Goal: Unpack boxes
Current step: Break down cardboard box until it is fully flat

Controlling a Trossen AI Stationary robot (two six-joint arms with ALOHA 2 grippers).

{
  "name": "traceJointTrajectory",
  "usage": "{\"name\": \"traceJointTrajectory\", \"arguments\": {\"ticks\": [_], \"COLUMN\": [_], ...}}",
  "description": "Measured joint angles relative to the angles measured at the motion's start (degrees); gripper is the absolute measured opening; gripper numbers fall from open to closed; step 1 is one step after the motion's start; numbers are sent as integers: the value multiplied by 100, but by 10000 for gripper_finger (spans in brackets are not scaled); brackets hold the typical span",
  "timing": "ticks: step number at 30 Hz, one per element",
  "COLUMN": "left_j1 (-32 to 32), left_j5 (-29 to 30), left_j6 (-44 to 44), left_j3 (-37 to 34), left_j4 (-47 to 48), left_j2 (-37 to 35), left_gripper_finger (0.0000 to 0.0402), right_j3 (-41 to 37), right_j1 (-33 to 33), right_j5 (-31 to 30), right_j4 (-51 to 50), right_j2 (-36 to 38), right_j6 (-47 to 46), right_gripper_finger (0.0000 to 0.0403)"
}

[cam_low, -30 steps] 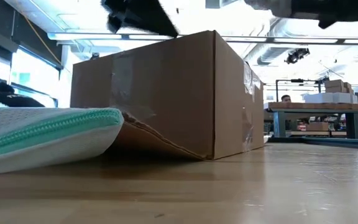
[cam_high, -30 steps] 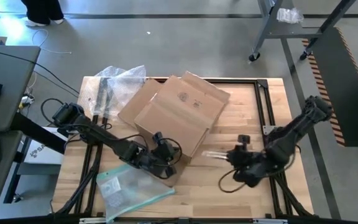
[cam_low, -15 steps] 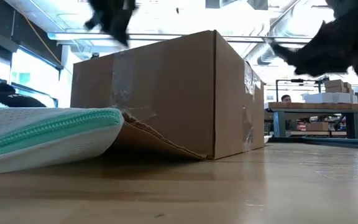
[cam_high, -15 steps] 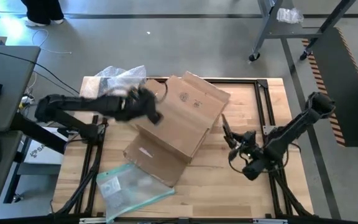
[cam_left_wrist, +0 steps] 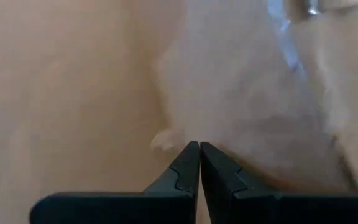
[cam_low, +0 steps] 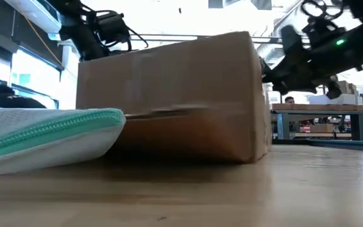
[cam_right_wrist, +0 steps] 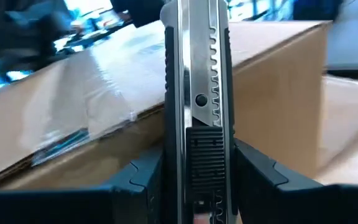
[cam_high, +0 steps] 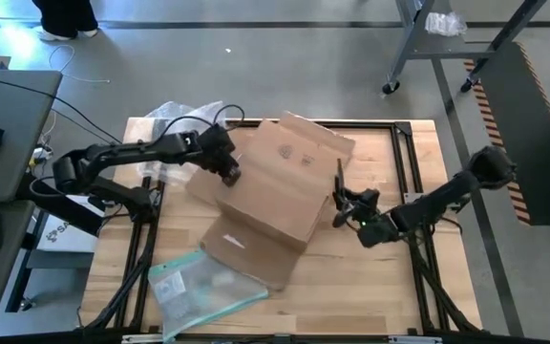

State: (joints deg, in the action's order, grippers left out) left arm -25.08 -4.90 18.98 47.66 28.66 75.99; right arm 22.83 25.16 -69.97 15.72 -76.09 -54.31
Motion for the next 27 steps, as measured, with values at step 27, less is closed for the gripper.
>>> {"name": "traceJointTrajectory", "arguments": {"ticks": [27], "left_j1": [3910], "left_j5": [2860], "left_j6": [3333], "left_j3": [-266], "left_j4": [-547], "left_j2": [-1550], "left_gripper_finger": [0], "right_j3": [3385], "right_j1": [-4935], "right_j5": [3976], "right_j4": [-1474], "right_j2": [428], "right_j6": [5632], "right_gripper_finger": [124]}}
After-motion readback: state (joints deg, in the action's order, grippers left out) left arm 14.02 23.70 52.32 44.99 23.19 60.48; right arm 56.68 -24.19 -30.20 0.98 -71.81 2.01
